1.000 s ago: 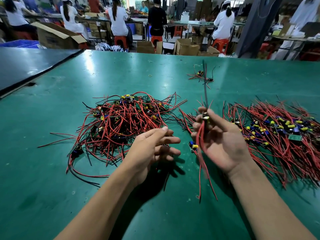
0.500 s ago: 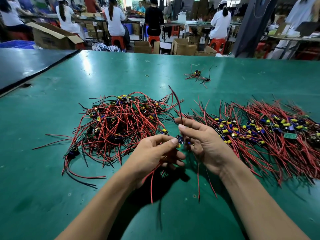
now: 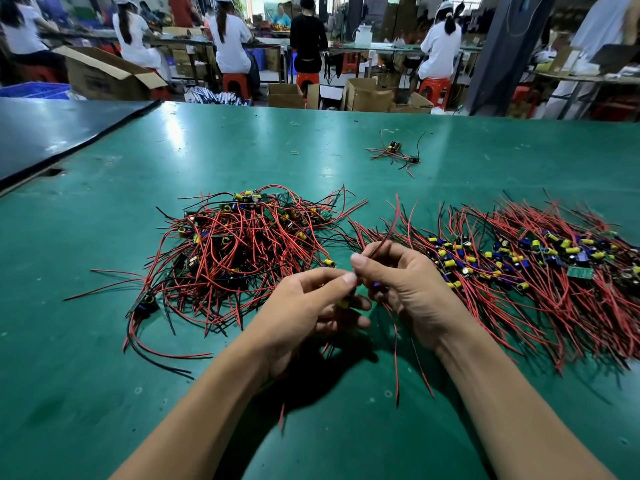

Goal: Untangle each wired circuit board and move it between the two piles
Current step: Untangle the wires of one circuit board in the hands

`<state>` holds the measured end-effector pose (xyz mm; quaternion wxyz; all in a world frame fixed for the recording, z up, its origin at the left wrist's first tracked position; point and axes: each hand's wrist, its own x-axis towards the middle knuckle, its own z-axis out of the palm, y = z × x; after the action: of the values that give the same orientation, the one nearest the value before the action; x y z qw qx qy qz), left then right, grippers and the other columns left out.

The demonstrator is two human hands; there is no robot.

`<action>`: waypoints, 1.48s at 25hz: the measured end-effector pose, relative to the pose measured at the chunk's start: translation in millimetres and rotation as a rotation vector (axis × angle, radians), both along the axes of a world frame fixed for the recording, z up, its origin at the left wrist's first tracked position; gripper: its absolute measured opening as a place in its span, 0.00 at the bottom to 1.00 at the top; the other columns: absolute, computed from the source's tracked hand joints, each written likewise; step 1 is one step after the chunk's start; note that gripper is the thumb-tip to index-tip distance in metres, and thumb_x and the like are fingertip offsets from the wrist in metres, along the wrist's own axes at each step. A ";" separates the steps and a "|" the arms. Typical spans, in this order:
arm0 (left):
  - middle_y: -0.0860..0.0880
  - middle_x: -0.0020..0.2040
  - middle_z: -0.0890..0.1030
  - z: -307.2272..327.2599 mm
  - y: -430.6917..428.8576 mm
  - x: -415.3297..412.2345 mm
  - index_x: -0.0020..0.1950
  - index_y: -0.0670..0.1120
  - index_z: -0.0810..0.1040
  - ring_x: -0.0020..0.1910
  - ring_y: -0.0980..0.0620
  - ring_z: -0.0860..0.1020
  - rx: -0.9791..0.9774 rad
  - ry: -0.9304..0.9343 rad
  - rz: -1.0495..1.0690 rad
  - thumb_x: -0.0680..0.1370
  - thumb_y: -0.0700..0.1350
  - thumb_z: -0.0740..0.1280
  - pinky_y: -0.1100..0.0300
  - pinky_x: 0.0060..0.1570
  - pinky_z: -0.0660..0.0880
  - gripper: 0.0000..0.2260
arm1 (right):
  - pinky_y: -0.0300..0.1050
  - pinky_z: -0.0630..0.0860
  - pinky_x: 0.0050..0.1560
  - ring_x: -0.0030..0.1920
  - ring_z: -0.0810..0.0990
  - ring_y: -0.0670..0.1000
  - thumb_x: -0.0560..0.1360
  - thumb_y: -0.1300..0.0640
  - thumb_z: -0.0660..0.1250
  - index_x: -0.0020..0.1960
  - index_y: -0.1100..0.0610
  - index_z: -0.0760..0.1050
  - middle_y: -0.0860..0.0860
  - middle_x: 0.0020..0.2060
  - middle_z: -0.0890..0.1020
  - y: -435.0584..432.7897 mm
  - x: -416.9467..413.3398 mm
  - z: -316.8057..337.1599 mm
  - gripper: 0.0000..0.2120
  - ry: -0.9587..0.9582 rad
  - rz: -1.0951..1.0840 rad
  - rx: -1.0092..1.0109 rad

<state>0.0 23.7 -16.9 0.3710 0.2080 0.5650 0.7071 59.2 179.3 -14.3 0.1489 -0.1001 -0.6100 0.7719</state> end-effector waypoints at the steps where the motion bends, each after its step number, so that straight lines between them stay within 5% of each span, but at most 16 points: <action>1: 0.40 0.43 0.85 -0.4 0.0 0.7 0.43 0.47 0.84 0.38 0.44 0.84 -0.019 0.030 0.012 0.71 0.49 0.71 0.53 0.41 0.81 0.07 | 0.40 0.68 0.35 0.33 0.75 0.45 0.61 0.49 0.81 0.38 0.49 0.82 0.47 0.33 0.80 -1.0 -0.1 -1.6 0.11 -0.007 0.020 0.037; 5: 0.40 0.38 0.84 -3.2 2.0 2.0 0.40 0.44 0.85 0.32 0.44 0.83 -0.002 0.051 0.067 0.78 0.39 0.67 0.55 0.34 0.80 0.09 | 0.42 0.72 0.29 0.30 0.75 0.47 0.69 0.50 0.79 0.44 0.51 0.81 0.51 0.37 0.80 -4.3 1.0 -6.0 0.10 -0.063 0.100 0.076; 9: 0.40 0.35 0.81 -3.2 0.1 4.5 0.41 0.40 0.83 0.27 0.46 0.77 0.011 0.053 0.012 0.79 0.37 0.64 0.59 0.30 0.75 0.10 | 0.46 0.80 0.33 0.29 0.77 0.50 0.72 0.49 0.76 0.58 0.55 0.83 0.55 0.38 0.81 -4.9 6.7 -4.7 0.17 -0.163 0.318 -0.013; 12: 0.39 0.34 0.80 -1.7 0.2 6.7 0.43 0.37 0.80 0.26 0.46 0.76 0.005 0.051 0.002 0.80 0.37 0.64 0.59 0.30 0.74 0.08 | 0.47 0.81 0.34 0.29 0.78 0.51 0.72 0.49 0.78 0.58 0.58 0.83 0.56 0.36 0.82 -2.6 9.4 -4.8 0.20 -0.165 0.317 -0.036; 14: 0.39 0.33 0.79 -1.5 3.7 8.7 0.43 0.37 0.78 0.26 0.46 0.76 -0.013 0.076 0.053 0.79 0.37 0.64 0.59 0.30 0.74 0.07 | 0.42 0.80 0.31 0.29 0.80 0.50 0.71 0.50 0.77 0.53 0.60 0.84 0.56 0.35 0.83 -0.8 8.2 -3.4 0.17 -0.108 0.206 0.009; 17: 0.41 0.31 0.79 -4.0 8.7 10.2 0.40 0.39 0.76 0.25 0.47 0.76 -0.048 0.093 0.145 0.79 0.37 0.64 0.60 0.28 0.73 0.08 | 0.33 0.76 0.37 0.36 0.83 0.43 0.71 0.49 0.75 0.41 0.55 0.86 0.48 0.37 0.86 -1.2 2.7 -4.8 0.09 -0.043 -0.054 0.441; 20: 0.42 0.30 0.79 -6.7 13.0 13.7 0.40 0.39 0.75 0.25 0.47 0.76 -0.062 0.095 0.160 0.79 0.38 0.65 0.62 0.26 0.73 0.08 | 0.38 0.75 0.40 0.36 0.80 0.42 0.74 0.52 0.76 0.37 0.51 0.85 0.46 0.37 0.85 2.7 -1.4 -12.6 0.08 -0.038 -0.291 0.594; 24: 0.44 0.30 0.80 -8.0 18.2 16.8 0.39 0.40 0.76 0.25 0.47 0.76 -0.084 0.156 0.133 0.79 0.38 0.65 0.63 0.26 0.72 0.09 | 0.35 0.68 0.31 0.29 0.72 0.41 0.75 0.50 0.74 0.35 0.49 0.81 0.43 0.27 0.80 9.1 0.7 -14.5 0.11 0.003 -0.545 0.753; 31: 0.42 0.34 0.82 -9.9 8.5 9.8 0.42 0.39 0.81 0.26 0.44 0.80 -0.069 0.239 0.138 0.79 0.40 0.67 0.56 0.29 0.76 0.08 | 0.35 0.68 0.22 0.21 0.71 0.46 0.74 0.46 0.71 0.39 0.58 0.84 0.53 0.29 0.78 -6.6 -1.4 -4.0 0.16 -0.125 -0.024 0.087; 34: 0.41 0.31 0.81 -11.8 6.8 5.8 0.40 0.36 0.80 0.25 0.44 0.79 -0.100 0.275 0.150 0.78 0.38 0.67 0.53 0.32 0.76 0.08 | 0.35 0.70 0.23 0.23 0.74 0.46 0.74 0.52 0.73 0.45 0.62 0.84 0.53 0.29 0.80 -8.5 2.1 -3.0 0.12 -0.160 0.112 0.143; 37: 0.41 0.30 0.80 -12.0 4.4 4.0 0.38 0.37 0.80 0.24 0.45 0.77 -0.117 0.284 0.135 0.77 0.38 0.68 0.55 0.30 0.75 0.09 | 0.27 0.64 0.25 0.22 0.71 0.39 0.79 0.53 0.70 0.46 0.63 0.84 0.42 0.22 0.77 -1.4 2.6 -4.2 0.13 -0.126 -0.026 0.420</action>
<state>4.0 28.1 -28.9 0.2506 0.2452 0.6646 0.6598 61.8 178.0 -18.5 0.1381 -0.1228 -0.7640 0.6182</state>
